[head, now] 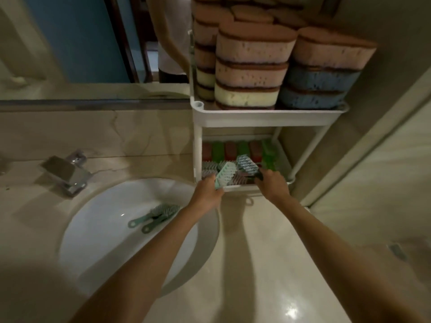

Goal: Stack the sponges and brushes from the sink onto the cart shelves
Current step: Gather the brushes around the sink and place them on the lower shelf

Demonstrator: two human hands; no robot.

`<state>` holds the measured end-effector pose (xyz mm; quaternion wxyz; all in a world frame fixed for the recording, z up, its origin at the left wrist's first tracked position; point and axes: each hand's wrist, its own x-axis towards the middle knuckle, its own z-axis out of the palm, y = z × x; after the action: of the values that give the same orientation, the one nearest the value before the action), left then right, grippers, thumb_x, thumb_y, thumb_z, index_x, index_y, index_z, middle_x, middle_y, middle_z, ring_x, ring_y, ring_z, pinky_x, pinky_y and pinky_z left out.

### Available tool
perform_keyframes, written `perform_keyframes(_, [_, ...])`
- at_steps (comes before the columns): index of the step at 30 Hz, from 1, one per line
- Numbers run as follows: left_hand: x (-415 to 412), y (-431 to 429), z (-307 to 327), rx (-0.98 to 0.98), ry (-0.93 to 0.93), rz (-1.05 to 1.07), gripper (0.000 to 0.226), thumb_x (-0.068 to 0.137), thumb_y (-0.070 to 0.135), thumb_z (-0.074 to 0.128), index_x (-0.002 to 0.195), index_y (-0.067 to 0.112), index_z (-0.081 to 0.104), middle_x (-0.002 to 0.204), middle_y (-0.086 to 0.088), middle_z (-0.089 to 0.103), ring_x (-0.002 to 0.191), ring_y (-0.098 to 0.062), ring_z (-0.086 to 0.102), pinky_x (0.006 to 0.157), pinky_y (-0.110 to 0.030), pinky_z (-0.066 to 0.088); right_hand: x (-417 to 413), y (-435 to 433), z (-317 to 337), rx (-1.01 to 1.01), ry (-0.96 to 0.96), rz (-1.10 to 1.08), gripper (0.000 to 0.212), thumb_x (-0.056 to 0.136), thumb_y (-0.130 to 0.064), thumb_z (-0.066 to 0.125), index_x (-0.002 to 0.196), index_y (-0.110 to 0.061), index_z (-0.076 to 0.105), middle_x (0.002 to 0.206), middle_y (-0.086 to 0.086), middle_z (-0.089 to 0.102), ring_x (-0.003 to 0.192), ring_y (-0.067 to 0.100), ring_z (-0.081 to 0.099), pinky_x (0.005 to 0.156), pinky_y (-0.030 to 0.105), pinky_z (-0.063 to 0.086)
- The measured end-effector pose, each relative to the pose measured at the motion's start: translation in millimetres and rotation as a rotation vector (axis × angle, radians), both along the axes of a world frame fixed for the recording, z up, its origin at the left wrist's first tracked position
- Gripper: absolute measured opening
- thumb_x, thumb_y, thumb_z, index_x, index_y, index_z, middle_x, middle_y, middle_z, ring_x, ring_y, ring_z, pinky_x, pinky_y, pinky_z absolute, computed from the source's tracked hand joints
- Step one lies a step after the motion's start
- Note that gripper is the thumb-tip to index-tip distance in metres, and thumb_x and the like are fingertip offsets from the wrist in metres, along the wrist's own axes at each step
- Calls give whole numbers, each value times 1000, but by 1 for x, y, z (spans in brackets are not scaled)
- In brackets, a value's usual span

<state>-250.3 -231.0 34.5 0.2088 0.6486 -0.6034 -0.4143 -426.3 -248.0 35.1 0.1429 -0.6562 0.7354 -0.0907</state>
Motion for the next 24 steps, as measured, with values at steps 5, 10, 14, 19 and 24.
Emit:
perform_keyframes(5, [-18,-21,1,-15,2,58,25,91,10,49,113,0,53,106,-26,64,97,-38,64,80,-45,56,-25,-40,5,27,103,67,34,93,-17,49,126,-8,52,118,22,61,109,37,58,88,40,48])
perform_keyframes(10, [-28,-30,-5,2,43,143,26,92,7,49,116,1,53,97,-23,64,82,-35,65,60,-31,53,-36,-66,2,145,136,169,34,97,-12,39,130,-11,49,122,19,59,108,33,59,92,41,50])
perform_keyframes(14, [-31,-35,-10,23,64,186,25,92,6,48,115,0,53,94,-25,62,75,-32,62,58,-35,52,-43,-69,-7,221,233,215,32,98,-16,36,126,-10,51,128,17,54,116,30,53,99,39,45])
perform_keyframes(19, [-39,-41,-17,30,86,203,22,91,5,48,111,-2,52,85,-19,59,73,-26,58,62,-33,49,-48,-65,-19,191,340,230,30,96,-9,38,120,-9,55,120,15,60,111,30,57,98,43,45])
perform_keyframes(24, [-45,-42,-20,35,87,185,5,92,6,46,96,10,46,75,-12,57,48,-12,49,35,-15,41,-43,-64,-23,162,399,222,33,94,-6,37,119,-10,58,117,15,63,108,30,60,97,44,44])
